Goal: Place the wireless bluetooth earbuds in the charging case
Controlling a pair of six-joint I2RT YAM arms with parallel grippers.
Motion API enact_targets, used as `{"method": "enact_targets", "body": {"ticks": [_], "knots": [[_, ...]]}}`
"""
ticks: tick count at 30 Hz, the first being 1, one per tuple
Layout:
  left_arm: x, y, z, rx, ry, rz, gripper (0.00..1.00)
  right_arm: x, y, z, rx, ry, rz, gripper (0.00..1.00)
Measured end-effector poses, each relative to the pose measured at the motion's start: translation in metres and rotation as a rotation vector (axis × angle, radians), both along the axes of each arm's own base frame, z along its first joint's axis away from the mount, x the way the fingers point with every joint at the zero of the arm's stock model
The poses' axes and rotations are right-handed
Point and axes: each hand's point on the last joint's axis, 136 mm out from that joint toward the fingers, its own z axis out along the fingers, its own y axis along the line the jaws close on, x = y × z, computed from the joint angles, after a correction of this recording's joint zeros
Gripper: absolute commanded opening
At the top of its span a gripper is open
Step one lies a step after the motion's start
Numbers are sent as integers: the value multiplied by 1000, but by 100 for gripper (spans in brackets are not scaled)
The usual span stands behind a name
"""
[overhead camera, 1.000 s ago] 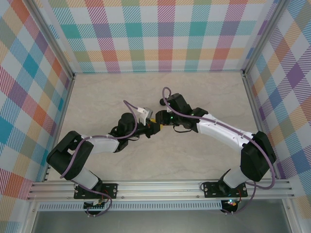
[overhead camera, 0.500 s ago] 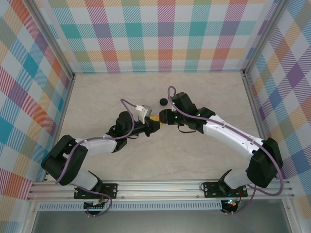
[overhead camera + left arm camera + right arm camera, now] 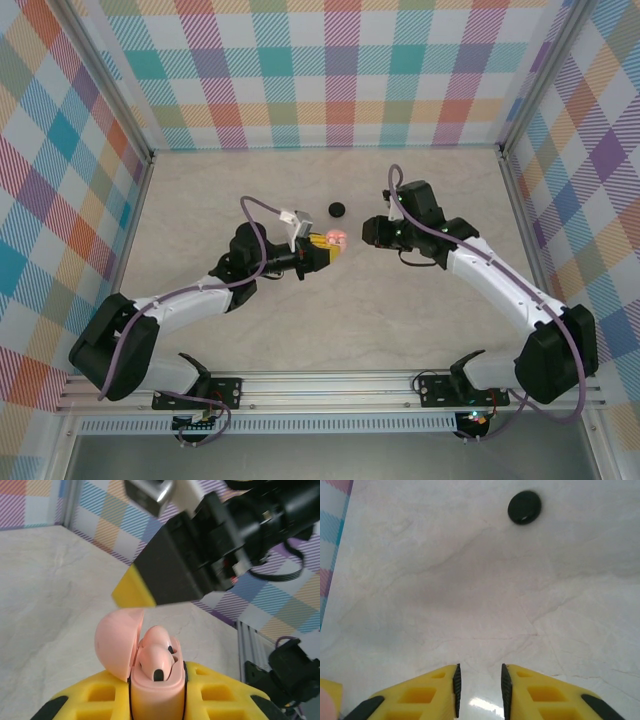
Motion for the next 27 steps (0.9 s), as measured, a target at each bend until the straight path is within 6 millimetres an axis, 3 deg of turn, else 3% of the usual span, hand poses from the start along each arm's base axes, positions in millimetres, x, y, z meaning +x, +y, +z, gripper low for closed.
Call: {"method": "enact_targets", "body": {"ticks": [5,11,21,27], "knots": [[-11,-6,20,-29,-25,-88,10,-9,16,-3,57,24,103,24],[-22,-8,29,-45,-40,-152,10,-14,33,7,136,10,196,23],[-29,-15,27,-46,-20,-207,10,-23,52,28,255,-29,310,23],[-29,-18,20,-38,13,-221,11,-26,47,34,272,-60,308,24]]}}
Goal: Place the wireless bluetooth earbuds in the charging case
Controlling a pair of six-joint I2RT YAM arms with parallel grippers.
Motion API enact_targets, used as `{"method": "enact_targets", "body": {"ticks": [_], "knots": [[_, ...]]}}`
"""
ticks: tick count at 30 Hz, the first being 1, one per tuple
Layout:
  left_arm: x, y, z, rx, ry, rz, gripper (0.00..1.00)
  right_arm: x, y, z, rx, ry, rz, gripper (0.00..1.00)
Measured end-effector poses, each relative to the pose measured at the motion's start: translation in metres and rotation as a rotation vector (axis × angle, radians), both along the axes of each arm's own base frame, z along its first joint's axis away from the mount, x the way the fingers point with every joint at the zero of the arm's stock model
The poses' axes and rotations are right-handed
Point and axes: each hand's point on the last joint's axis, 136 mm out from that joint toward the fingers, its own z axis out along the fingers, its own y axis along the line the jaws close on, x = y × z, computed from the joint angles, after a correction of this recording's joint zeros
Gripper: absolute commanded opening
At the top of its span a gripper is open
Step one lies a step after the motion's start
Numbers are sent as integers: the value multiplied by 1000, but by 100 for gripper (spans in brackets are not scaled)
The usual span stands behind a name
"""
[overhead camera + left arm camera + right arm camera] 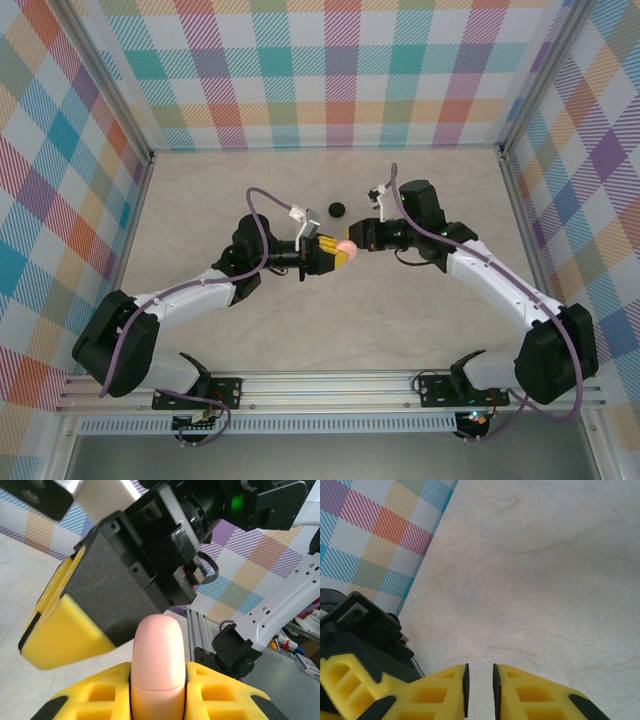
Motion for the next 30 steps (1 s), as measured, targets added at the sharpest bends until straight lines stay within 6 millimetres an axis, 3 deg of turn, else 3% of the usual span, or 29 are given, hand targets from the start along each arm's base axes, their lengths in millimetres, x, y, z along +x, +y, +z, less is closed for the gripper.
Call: {"method": "enact_targets", "body": {"ticks": [6,13,20,25,30], "knots": [[10,-1,-18,43,57,44,13,1,-5,6,-11,-33,-30,27],[45,3,-50,168,171,231,15,21,-49,-33,-253,7,-280,31],[74,14,-107,301,363,423,15,24,-85,-56,-421,48,-431,31],[86,21,-139,393,467,518,18,23,-94,-64,-467,68,-465,31],[101,21,-152,463,542,577,19,22,-97,-69,-491,82,-469,31]]}}
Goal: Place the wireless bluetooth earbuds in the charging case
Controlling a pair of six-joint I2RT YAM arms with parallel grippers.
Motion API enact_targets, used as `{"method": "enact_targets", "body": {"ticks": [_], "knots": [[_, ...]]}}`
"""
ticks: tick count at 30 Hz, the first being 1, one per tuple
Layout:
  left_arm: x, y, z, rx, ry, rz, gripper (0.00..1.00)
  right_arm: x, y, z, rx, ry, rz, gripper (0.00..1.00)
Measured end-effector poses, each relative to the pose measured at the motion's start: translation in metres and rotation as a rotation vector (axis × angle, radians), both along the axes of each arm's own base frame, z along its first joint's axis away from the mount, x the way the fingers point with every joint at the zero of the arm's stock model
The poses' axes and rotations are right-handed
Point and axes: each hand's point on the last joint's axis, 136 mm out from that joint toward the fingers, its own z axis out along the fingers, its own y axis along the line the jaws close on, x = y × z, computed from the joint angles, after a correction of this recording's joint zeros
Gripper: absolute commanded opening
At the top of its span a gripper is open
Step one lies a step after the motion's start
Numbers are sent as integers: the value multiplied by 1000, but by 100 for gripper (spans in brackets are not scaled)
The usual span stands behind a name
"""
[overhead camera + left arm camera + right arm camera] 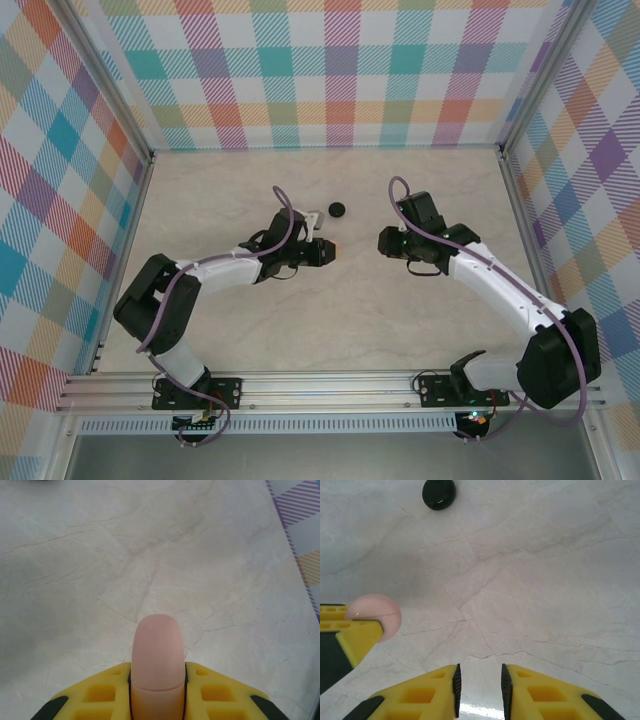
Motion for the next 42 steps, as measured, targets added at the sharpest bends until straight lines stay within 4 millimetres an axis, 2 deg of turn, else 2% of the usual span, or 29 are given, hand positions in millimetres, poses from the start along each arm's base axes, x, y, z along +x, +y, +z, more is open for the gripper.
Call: {"method": "enact_targets", "body": {"ticks": [4,8,12,17,19,22,24,28,30,33,38,42], "knots": [[8,-1,-19,25,67,26,19,0,-1,-5,-13,14,-4,31],[5,1,-47,58,150,41,19,0,-1,-8,-19,22,-4,32],[3,3,-61,69,198,50,20,0,-1,-11,-23,31,-4,33],[11,-3,-62,55,208,53,38,-1,-3,-15,-34,46,-9,35],[11,-3,-62,56,206,53,54,-1,-4,-16,-42,50,-14,38],[11,0,-65,70,214,61,67,-1,-9,-18,-62,51,-27,44],[13,2,-61,82,195,69,71,-1,-13,-19,-83,50,-41,47],[14,21,-54,160,170,111,71,2,-26,-20,-147,33,-84,52],[14,33,-41,205,134,135,72,4,-37,-20,-195,18,-118,54],[16,55,-10,268,51,181,72,9,-59,-19,-289,-15,-188,55],[21,113,42,406,-105,314,76,12,-108,-27,-442,-45,-302,58],[27,160,56,537,-165,402,78,10,-139,-33,-508,-63,-351,59]]}}
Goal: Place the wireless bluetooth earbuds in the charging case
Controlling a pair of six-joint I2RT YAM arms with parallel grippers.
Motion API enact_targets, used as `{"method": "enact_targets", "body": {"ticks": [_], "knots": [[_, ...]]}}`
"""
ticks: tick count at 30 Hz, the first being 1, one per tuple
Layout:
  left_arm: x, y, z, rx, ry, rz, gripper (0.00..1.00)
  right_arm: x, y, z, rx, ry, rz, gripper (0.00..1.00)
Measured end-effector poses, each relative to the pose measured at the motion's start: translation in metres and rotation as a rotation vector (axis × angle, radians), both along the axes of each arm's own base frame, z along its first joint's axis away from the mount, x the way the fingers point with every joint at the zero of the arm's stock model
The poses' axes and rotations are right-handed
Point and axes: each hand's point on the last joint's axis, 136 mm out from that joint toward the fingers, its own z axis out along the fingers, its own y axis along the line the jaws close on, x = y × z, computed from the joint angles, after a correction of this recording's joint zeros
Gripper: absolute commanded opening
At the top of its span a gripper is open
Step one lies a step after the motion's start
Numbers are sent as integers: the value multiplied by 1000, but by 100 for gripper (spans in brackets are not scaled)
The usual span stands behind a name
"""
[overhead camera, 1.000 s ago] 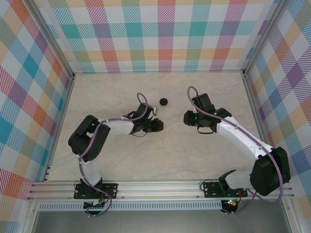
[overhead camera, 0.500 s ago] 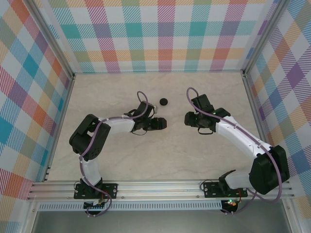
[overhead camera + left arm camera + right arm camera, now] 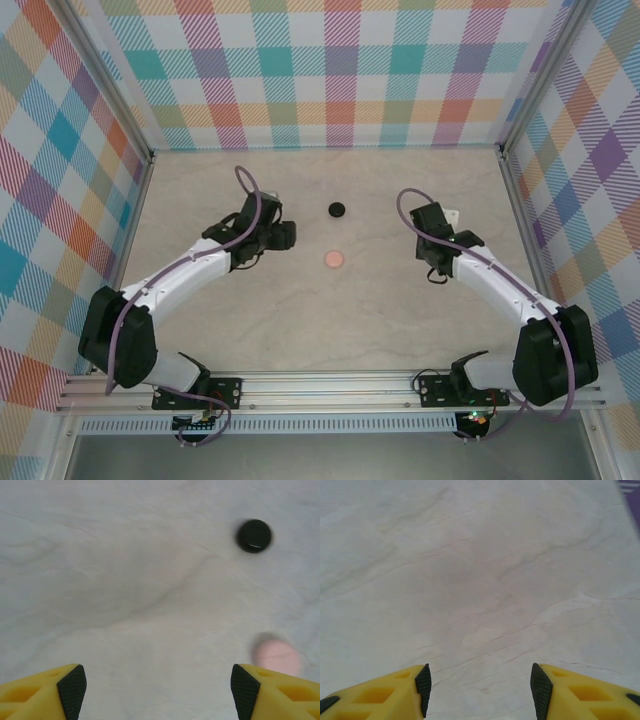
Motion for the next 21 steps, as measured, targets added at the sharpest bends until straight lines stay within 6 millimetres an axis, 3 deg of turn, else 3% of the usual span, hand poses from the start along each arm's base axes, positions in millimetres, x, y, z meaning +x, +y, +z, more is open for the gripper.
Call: {"method": "enact_targets", "body": {"ticks": [5,11,16,21], "knots": [[1,51,-20,146,14,72,80,8,-18,-4,0,-53,14,62],[-4,93,-52,212,-8,95,81,21,-19,-22,96,-128,112,64],[0,113,-66,171,-82,102,81,28,-14,-30,165,-223,204,67],[3,112,-75,94,-172,55,81,36,-6,-27,204,-330,285,68]]}}
